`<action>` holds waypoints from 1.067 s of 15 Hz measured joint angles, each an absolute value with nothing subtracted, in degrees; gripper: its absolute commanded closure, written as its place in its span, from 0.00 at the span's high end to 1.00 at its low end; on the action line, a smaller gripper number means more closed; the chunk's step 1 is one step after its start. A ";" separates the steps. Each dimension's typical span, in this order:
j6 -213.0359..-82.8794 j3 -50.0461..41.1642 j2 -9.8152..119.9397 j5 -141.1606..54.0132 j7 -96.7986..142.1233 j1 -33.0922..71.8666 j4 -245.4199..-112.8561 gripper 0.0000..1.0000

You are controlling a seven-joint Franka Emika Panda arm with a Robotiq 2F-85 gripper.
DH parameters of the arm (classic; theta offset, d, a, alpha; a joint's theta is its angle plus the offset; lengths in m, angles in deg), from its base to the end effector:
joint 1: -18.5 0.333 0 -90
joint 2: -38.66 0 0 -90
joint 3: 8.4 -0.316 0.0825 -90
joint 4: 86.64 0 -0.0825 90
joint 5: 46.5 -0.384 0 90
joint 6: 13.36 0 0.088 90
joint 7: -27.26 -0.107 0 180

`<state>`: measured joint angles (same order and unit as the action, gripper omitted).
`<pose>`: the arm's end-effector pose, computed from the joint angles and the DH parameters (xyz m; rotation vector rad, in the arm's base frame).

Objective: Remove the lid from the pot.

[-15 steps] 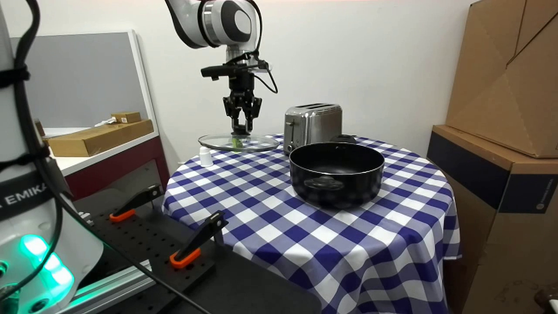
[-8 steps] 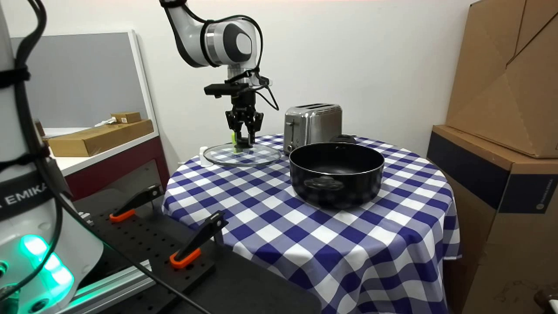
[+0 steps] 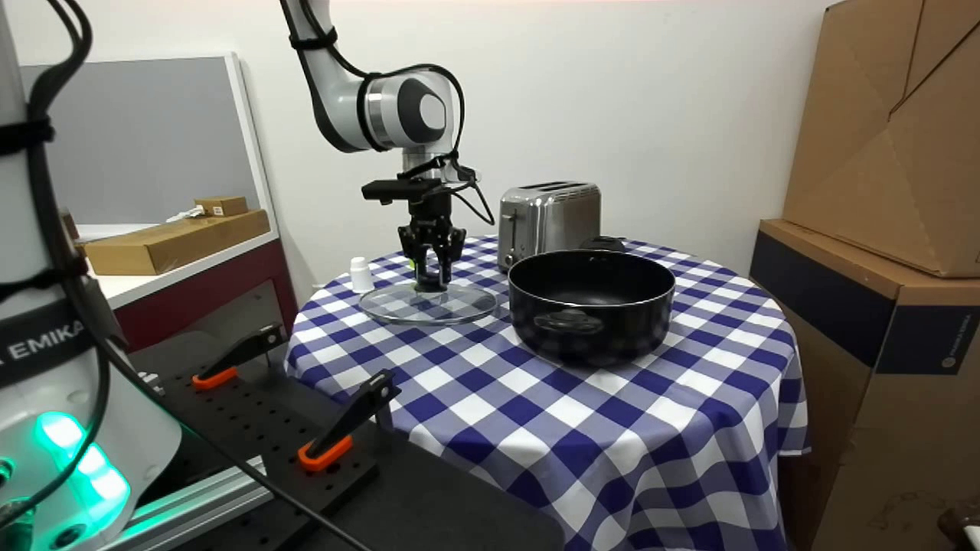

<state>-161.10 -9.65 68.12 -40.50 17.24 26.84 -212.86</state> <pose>0.5250 0.0912 0.1335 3.0709 0.1273 -0.1989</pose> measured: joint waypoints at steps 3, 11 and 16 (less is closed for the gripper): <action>-161.51 -9.63 68.76 -40.50 17.24 26.94 -212.87 0.26; -161.52 -9.38 69.06 -40.50 17.24 27.01 -213.79 0.26; -161.50 -8.80 69.43 -40.50 17.26 26.99 -214.19 0.81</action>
<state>-161.50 -8.80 69.43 -40.50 17.26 26.99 -214.19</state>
